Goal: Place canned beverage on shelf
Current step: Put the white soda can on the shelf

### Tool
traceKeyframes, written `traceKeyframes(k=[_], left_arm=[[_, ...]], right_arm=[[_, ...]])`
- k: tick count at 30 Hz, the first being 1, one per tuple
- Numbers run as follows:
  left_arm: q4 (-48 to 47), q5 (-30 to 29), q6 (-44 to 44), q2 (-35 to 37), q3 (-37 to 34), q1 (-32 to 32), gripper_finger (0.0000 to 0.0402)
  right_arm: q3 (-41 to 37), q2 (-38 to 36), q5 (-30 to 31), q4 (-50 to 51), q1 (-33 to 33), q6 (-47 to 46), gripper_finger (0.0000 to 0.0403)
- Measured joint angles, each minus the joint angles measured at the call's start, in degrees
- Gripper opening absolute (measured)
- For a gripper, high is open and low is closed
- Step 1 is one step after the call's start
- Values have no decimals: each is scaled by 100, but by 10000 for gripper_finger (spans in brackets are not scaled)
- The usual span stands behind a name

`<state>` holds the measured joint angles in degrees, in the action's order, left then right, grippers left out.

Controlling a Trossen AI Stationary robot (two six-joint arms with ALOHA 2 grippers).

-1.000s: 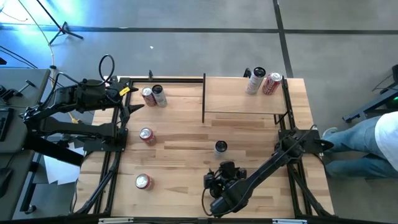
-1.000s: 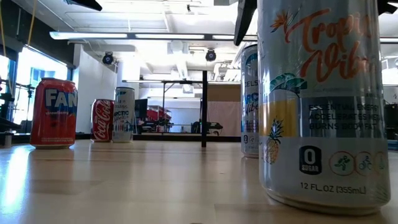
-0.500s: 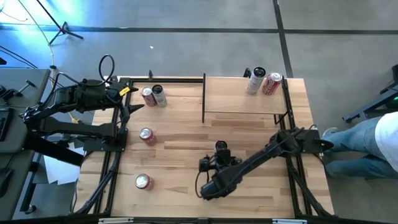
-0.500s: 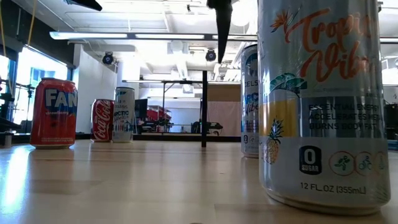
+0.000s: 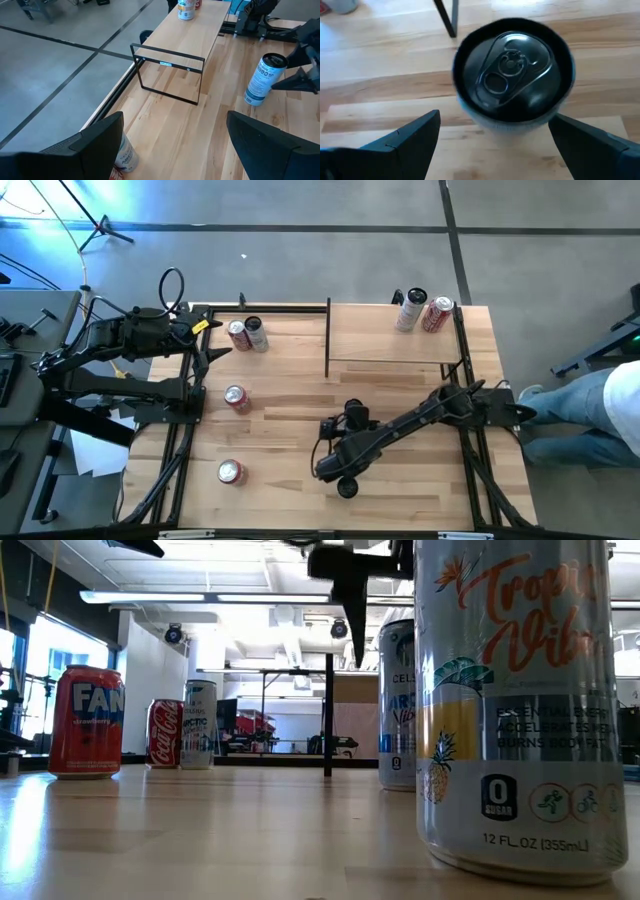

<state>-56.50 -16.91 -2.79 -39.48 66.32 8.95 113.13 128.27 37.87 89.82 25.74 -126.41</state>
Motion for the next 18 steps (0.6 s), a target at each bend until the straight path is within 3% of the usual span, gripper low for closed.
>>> traceKeyframes(k=[5, 9, 18], left_arm=[[1, 0, 0, 1, 0, 0, 335], [0, 2, 0, 0, 0, 1, 335], [1, 0, 0, 1, 0, 2, 335]], right_arm=[[-226, 0, -1, -325, -30, -2, 343], [-300, 0, -3, -383, -26, -17, 303], [-300, -2, -46, -356, -23, 29, 142]])
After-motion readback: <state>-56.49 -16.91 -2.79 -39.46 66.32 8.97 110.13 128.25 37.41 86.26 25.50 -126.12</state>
